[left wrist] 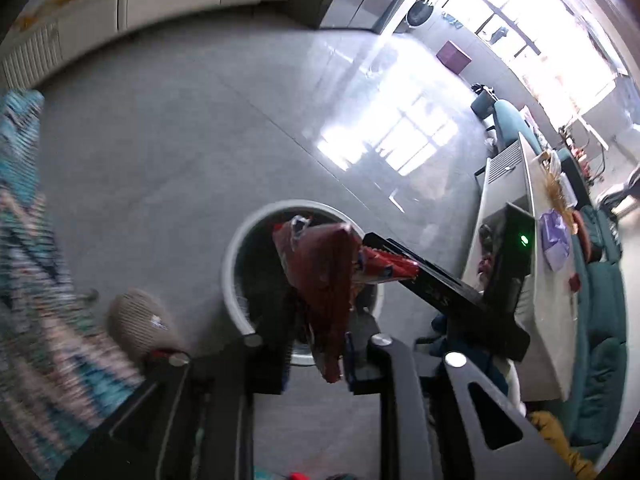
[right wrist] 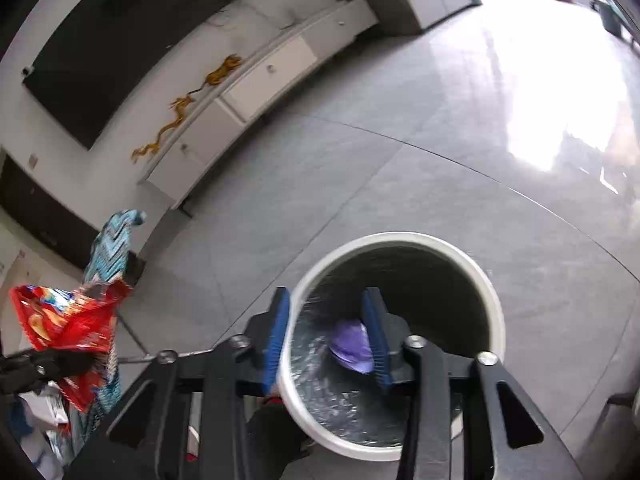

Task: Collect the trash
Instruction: 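Carry both items over the white bin and open both tools to drop them, then grasp the white milk carton with the right tool while the left tool grasps a white plastic wrapper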

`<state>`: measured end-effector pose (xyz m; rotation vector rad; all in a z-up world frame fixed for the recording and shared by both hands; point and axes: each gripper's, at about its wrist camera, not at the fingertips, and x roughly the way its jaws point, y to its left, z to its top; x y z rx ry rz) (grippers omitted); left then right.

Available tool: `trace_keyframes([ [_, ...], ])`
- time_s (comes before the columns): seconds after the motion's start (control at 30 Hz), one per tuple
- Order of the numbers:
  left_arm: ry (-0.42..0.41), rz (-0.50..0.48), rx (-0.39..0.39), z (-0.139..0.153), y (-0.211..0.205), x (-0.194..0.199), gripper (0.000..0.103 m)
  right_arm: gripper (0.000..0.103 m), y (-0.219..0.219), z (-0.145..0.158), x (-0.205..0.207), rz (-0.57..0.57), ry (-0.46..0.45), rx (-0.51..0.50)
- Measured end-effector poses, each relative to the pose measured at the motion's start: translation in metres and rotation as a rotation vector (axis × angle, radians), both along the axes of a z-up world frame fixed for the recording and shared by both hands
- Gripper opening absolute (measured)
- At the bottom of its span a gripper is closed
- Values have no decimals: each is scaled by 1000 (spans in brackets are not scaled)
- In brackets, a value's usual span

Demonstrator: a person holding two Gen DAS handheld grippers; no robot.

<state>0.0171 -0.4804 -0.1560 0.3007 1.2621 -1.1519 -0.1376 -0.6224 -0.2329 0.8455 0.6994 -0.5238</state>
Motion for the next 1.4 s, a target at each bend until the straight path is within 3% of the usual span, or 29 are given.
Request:
trace_keyframes([
  [0.07, 22, -4, 18, -12, -12, 1, 27, 44, -1, 1, -6, -20, 3, -4],
  [0.2, 22, -3, 35, -19, -19, -3, 53, 52, -4, 8, -25, -66, 9, -31],
  [0.3, 26, -1, 19, -15, -10, -2, 53, 53, -3, 19, -37, -86, -7, -48],
  [0.43, -61, 10, -20, 8, 0, -11, 53, 58, 7, 36, -41, -63, -11, -97],
  [0.53, -106, 33, -58, 28, 22, -16, 53, 60, 25, 51, -31, -10, -12, -121],
  [0.67, -178, 59, -47, 49, 60, -19, 53, 60, 56, 72, -14, 81, 0, -160],
  [0.93, -326, 137, -68, 92, 183, -22, 53, 60, 137, 127, 15, 278, -51, -259],
  [1.23, -359, 333, -105, 115, 342, 11, 53, 60, 244, 169, 69, 556, -104, -305],
  [1.4, -421, 427, -33, 114, 422, 43, 53, 60, 311, 178, 105, 748, -110, -339],
])
